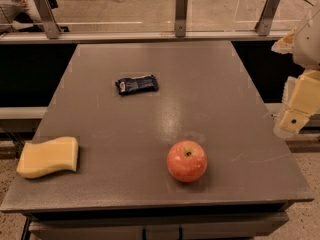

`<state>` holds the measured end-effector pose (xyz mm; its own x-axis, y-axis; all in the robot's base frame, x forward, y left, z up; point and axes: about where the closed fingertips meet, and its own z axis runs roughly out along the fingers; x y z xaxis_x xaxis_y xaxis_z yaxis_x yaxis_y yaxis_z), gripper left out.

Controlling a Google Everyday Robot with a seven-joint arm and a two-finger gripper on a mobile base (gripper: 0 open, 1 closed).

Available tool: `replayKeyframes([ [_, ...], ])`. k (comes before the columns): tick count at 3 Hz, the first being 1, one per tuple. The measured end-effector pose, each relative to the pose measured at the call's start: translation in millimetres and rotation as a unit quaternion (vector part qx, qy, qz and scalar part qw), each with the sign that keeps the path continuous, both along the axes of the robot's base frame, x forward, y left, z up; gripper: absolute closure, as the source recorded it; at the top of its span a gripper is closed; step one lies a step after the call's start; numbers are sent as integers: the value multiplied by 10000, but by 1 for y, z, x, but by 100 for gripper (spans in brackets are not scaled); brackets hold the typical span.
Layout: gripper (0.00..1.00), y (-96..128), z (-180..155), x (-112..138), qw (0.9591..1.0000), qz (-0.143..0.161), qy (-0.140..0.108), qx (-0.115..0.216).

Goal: Move rxbar blueberry near apple

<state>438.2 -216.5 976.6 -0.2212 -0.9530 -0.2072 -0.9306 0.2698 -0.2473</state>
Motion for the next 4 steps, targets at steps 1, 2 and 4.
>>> replayKeyframes([
  [1,0,0,0,0,10000,0,-1,0],
  [2,0,1,0,5,9999,-127,-91,22],
  [4,0,20,20,86,9972,193,-675,256],
])
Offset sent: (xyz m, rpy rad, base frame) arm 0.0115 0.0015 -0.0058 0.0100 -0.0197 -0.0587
